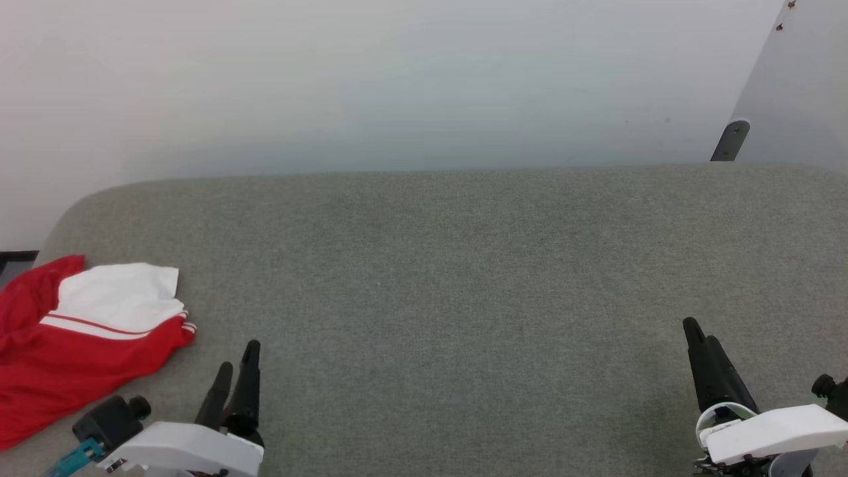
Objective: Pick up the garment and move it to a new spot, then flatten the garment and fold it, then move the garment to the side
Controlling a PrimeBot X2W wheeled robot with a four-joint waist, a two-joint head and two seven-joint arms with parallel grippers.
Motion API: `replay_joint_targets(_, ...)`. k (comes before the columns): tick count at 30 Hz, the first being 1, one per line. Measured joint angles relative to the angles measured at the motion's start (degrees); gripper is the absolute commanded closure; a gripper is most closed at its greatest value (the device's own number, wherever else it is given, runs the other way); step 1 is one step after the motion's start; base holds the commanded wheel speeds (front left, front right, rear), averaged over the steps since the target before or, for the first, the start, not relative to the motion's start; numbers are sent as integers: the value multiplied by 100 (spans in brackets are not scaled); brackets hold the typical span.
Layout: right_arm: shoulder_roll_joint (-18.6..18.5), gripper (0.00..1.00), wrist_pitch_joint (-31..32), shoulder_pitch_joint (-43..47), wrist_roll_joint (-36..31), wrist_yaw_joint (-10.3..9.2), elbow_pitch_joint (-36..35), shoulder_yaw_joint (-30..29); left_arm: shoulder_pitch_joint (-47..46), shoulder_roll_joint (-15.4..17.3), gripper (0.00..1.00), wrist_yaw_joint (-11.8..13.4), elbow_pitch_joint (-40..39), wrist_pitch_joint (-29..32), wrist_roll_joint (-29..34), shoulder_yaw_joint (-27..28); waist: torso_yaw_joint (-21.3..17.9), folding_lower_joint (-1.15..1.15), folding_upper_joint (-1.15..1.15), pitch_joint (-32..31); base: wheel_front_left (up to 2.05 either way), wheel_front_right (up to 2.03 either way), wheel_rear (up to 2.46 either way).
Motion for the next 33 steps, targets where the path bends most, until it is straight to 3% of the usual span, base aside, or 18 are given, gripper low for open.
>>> replay_joint_targets(33, 5, 0, -216, 76, -2299, 7, -522, 78, 164, 437, 0, 293, -628, -561, 1982, -388, -12, 0, 0, -30, 0, 0, 0)
